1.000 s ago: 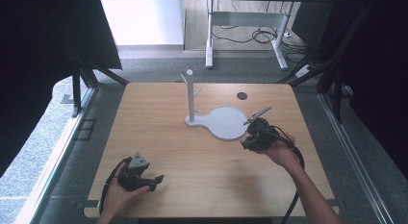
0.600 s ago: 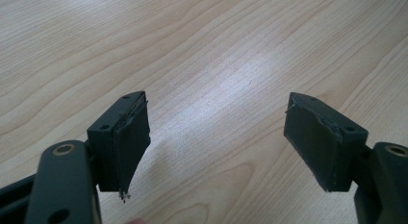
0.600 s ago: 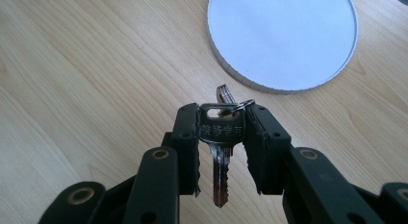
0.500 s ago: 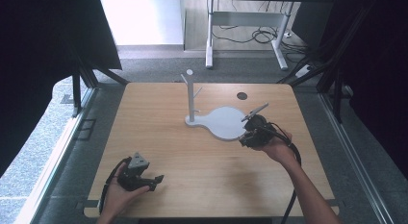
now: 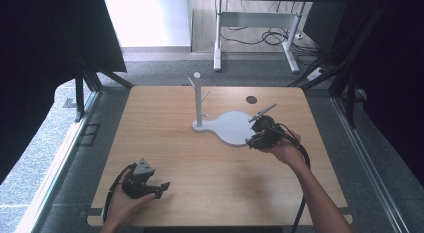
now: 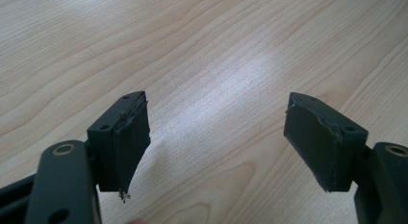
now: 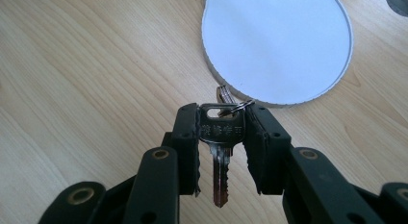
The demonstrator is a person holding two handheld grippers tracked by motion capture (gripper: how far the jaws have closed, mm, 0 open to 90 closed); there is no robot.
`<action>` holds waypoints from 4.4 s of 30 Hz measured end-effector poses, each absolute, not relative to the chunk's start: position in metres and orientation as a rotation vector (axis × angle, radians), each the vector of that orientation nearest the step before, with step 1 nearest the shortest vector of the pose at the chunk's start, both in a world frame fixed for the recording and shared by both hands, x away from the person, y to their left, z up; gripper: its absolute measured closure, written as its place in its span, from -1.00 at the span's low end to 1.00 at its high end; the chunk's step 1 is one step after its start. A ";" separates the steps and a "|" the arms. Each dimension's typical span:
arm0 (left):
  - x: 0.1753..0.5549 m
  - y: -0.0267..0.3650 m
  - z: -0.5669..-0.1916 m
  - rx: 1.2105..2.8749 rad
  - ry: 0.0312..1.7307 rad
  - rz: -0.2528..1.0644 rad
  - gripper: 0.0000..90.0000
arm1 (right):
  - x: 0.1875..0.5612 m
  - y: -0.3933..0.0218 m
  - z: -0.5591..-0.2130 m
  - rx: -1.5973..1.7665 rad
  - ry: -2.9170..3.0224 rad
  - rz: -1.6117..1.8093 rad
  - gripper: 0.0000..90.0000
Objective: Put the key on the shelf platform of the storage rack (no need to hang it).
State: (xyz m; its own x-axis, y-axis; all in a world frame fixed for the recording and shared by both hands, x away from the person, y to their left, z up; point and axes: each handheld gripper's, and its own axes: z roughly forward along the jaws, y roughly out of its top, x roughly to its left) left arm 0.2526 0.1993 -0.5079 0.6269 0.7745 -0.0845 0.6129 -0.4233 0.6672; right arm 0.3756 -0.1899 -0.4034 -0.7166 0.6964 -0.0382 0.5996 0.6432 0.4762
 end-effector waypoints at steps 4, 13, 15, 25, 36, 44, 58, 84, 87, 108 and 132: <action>0.253 0.200 -0.508 2.172 1.081 0.309 -0.46 | 0.379 -0.189 -0.403 1.055 2.644 0.656 0.50; 0.253 0.200 -0.508 2.173 1.081 0.309 -0.46 | 0.385 -0.186 -0.403 1.065 2.643 0.659 0.50; 0.253 0.200 -0.508 2.173 1.081 0.309 -0.46 | 0.387 -0.185 -0.403 1.066 2.645 0.655 0.50; 0.253 0.200 -0.508 2.172 1.082 0.310 -0.46 | 0.394 -0.180 -0.401 1.067 2.643 0.658 0.50; 0.253 0.201 -0.508 2.173 1.081 0.310 -0.46 | 0.403 -0.174 -0.404 1.069 2.645 0.660 0.50; 0.253 0.201 -0.508 2.172 1.082 0.310 -0.46 | 0.410 -0.168 -0.406 1.082 2.647 0.661 0.50; 0.254 0.203 -0.508 2.167 1.086 0.310 -0.46 | 0.430 -0.160 -0.411 1.107 2.648 0.659 0.50; 0.254 0.204 -0.508 2.170 1.087 0.305 -0.46 | 0.467 -0.151 -0.437 1.183 2.656 0.649 0.50; 0.255 0.204 -0.508 2.172 1.089 0.308 -0.46 | 0.471 -0.149 -0.440 1.194 2.656 0.643 0.50; 0.255 0.204 -0.509 2.177 1.085 0.302 -0.46 | 0.488 -0.142 -0.474 1.257 2.652 0.609 0.50; 0.255 0.202 -0.510 2.188 1.084 0.299 -0.47 | 0.483 -0.156 -0.474 1.250 2.604 0.670 0.20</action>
State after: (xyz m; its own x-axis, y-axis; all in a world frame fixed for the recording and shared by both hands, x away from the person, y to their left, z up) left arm 0.2553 0.2023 -0.5105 0.6291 0.7726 -0.0856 0.6195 -0.4317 0.6556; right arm 0.4832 -0.1558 -0.4739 -0.6318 0.7744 0.0345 0.6949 0.5461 0.4679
